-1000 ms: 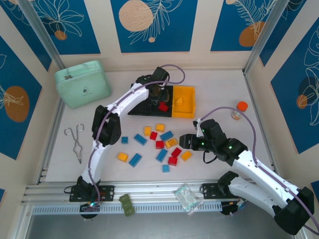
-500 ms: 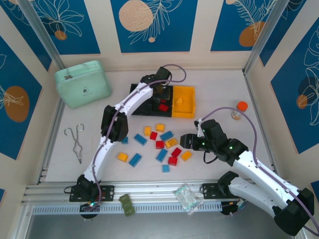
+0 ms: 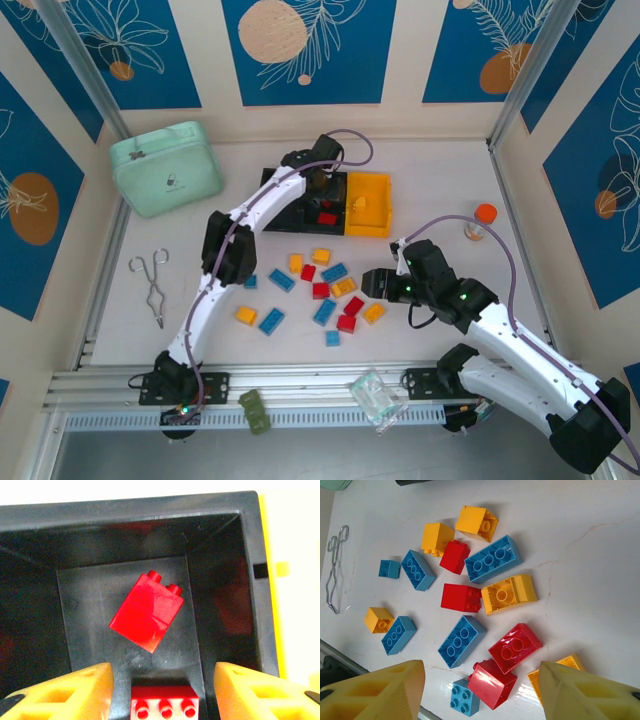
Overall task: Sort the legos into containers by color
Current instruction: Place the lego in the container.
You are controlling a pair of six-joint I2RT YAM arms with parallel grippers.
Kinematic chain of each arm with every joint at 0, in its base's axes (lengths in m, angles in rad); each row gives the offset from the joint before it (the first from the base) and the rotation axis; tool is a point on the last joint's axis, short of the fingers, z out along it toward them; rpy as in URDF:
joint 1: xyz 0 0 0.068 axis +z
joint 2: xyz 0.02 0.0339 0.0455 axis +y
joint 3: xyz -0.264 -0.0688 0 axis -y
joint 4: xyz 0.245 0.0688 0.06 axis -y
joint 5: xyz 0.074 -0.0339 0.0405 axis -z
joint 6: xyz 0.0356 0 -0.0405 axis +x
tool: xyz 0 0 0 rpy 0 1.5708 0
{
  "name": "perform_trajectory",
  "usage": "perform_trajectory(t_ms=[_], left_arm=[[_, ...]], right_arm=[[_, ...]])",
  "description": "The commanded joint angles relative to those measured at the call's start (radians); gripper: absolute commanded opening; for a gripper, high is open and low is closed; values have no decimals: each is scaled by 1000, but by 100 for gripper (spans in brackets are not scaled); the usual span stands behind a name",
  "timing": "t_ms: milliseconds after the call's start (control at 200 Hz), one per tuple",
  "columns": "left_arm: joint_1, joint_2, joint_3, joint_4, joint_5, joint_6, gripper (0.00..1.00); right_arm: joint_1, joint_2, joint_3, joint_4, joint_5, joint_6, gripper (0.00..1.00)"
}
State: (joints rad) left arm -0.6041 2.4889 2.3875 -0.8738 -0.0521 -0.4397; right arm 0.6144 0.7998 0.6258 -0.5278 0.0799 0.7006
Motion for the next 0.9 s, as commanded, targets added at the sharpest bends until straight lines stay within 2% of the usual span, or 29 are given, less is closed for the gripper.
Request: perform_trajectory(t_ms=[0,405,550,670,895], left_arm=[[-8,-153,-88,20,33,9,55],[-13,-649,-733,187,85,42,57],[-7,-781,-928,205,67,14,60],[-6,-856,-1055,210,36,-63,60],[-8,-962,-1307,295,-6,-303,65]], right_arm=[[-4,-3,-2,9,4,5,62],[9,55,46,43,-67,-67,63],[25,73,64,44,-97,-79,63],[62,85,70,45,-86,-80,66],[97,107,58,68,-76,-68,66]])
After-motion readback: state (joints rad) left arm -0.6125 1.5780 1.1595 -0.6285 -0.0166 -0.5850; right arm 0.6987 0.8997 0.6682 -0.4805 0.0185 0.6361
